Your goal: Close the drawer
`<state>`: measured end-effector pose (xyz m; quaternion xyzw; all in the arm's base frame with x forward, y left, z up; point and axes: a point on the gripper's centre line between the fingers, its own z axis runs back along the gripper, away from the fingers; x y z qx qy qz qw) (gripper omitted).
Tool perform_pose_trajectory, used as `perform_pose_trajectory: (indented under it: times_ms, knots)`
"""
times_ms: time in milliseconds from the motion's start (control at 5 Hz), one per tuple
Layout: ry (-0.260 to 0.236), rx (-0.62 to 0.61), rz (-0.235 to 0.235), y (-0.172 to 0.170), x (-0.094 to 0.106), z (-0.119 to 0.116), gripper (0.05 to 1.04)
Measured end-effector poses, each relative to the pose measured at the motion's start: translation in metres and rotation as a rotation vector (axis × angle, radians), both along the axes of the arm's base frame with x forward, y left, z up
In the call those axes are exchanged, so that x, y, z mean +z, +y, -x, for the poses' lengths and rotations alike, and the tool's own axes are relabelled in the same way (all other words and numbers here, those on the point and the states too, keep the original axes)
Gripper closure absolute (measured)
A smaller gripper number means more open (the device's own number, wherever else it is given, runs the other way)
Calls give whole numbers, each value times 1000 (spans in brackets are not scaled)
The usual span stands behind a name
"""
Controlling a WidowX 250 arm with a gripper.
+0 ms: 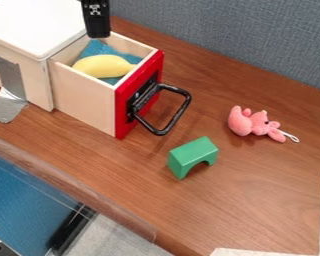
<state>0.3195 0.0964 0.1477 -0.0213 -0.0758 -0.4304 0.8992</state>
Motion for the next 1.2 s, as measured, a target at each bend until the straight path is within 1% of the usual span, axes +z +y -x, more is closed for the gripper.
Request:
perform_pose_trajectory:
  times_ms: [200,400,600,1000,1200]
  knots:
    - [32,10,19,-2,-12,0,83]
    - [65,30,52,-19,-23,4,83]
    - [77,30,60,-42,-27,8,83]
    - [71,-28,66,-89,-37,13,83]
    - [56,-99,67,-113,-39,12,83]
